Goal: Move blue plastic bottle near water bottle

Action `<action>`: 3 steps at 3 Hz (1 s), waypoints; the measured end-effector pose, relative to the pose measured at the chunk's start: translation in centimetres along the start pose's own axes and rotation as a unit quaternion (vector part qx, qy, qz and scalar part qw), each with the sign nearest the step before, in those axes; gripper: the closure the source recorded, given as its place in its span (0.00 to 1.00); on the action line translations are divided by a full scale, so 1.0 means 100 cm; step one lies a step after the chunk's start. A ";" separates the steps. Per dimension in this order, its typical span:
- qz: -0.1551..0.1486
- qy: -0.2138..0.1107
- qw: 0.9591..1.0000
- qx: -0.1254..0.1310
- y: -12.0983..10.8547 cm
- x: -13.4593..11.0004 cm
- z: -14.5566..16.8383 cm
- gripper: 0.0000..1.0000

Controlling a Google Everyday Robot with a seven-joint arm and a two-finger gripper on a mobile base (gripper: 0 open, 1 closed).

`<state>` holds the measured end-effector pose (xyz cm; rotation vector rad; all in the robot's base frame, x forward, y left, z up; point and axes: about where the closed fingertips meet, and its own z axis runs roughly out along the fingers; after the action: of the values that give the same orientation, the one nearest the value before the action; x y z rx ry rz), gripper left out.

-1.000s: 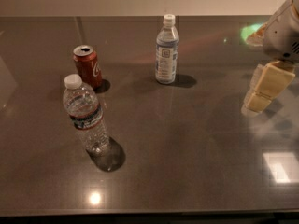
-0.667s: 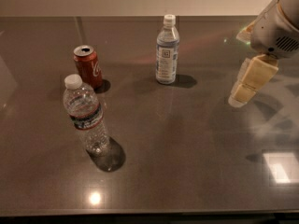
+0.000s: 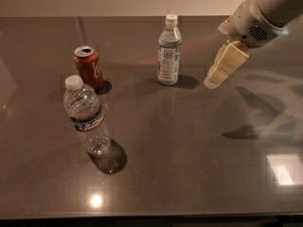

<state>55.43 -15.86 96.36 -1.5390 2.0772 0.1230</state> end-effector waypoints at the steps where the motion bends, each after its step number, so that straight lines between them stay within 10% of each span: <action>1: 0.005 -0.044 0.999 -0.013 -0.012 -0.026 0.024 0.00; 3: 0.019 -0.118 0.992 -0.035 -0.039 -0.070 0.059 0.00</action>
Offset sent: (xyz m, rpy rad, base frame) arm 0.0795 0.0770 -0.0100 0.2710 -0.0105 0.0703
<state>62.52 -8.93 95.60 -1.4484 1.9334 0.3785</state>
